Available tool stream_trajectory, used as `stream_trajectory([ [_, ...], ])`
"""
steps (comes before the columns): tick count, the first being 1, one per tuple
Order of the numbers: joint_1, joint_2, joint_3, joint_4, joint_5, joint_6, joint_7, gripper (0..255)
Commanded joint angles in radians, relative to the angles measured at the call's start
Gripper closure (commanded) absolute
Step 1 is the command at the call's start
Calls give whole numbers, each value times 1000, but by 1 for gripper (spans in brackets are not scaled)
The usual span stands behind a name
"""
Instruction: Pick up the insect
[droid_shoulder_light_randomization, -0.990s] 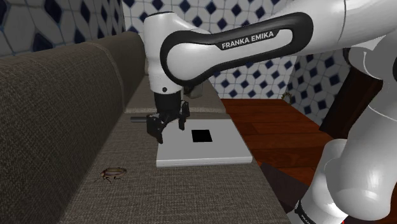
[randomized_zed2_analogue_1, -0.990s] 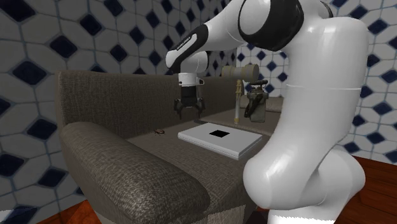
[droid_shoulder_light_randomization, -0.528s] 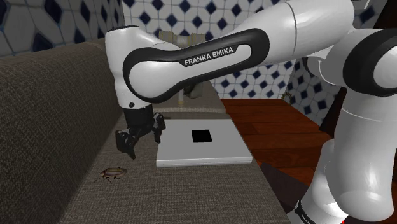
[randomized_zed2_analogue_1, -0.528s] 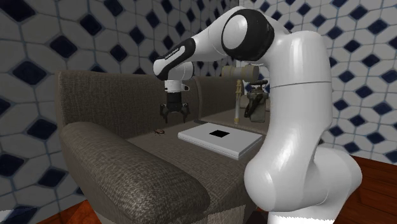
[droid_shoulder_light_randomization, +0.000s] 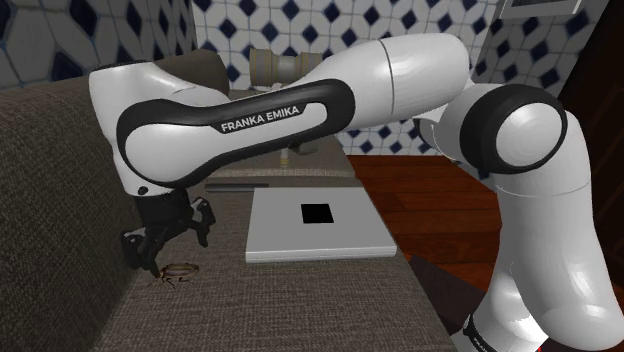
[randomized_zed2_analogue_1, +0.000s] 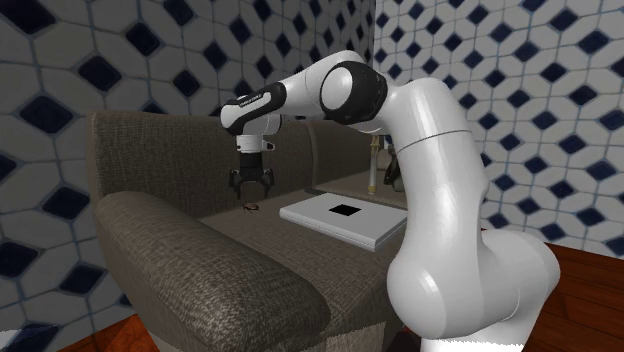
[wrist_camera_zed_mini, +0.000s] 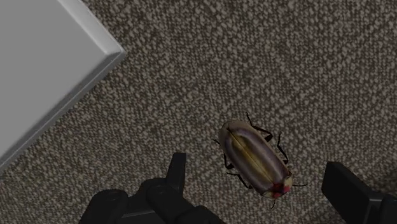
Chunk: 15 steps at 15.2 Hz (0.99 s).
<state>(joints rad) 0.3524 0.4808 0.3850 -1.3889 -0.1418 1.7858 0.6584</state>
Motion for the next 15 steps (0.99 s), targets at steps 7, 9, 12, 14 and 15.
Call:
stream_trajectory([
  [7, 3, 32, -5, -56, -11, 87, 7, 0],
  [9, 4, 33, -5, -54, -12, 86, 7, 255],
  [12, 3, 33, -5, -55, -12, 87, 7, 255],
  [14, 4, 34, -5, -53, -12, 86, 8, 255],
  [15, 5, 34, -5, -52, -12, 85, 8, 255],
])
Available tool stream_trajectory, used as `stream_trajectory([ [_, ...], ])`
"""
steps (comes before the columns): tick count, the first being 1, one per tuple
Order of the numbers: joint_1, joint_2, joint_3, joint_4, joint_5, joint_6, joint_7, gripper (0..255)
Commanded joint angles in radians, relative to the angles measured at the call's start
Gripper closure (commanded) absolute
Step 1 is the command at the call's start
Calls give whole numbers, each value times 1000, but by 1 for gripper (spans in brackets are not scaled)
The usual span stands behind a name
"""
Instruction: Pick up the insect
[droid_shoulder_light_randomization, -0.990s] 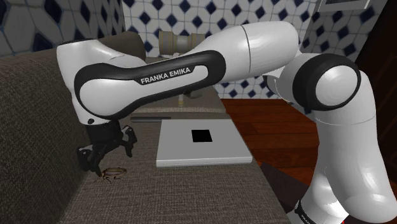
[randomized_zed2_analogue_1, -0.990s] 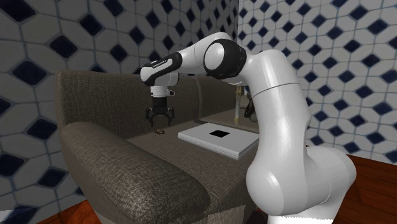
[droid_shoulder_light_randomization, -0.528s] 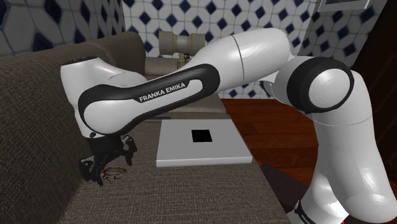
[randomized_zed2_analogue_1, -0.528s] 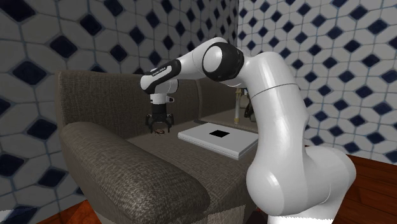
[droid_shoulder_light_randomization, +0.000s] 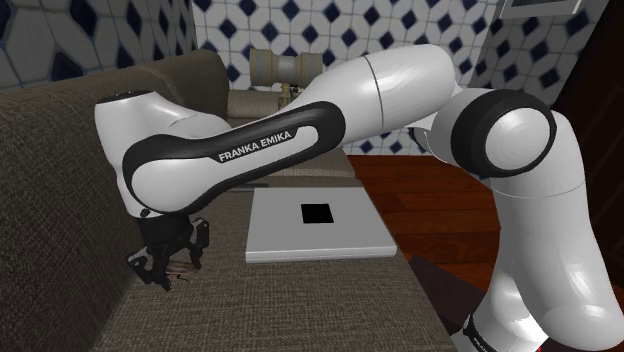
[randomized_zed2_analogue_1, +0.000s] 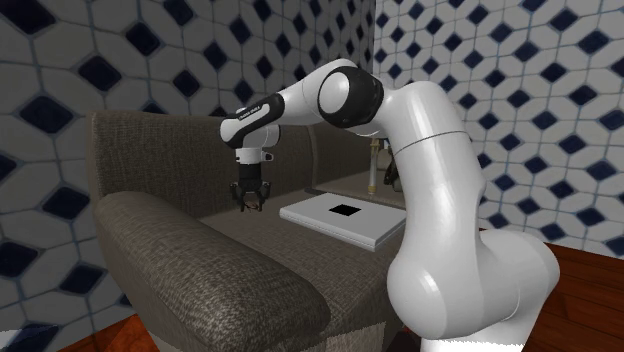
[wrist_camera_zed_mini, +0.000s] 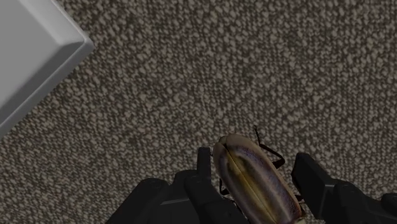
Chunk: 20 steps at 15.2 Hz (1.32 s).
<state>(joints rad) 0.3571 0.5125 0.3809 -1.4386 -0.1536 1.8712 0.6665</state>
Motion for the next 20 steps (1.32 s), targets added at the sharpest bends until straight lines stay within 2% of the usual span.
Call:
stream_trajectory([
  [1, 0, 2, -1, -1, 0, -2, 0, 255],
  [3, -2, 0, -1, -6, 0, 1, -1, 255],
  [18, 12, -18, 7, 170, 10, -191, -7, 255],
  [20, 13, -18, 7, 172, 10, -193, -7, 255],
])
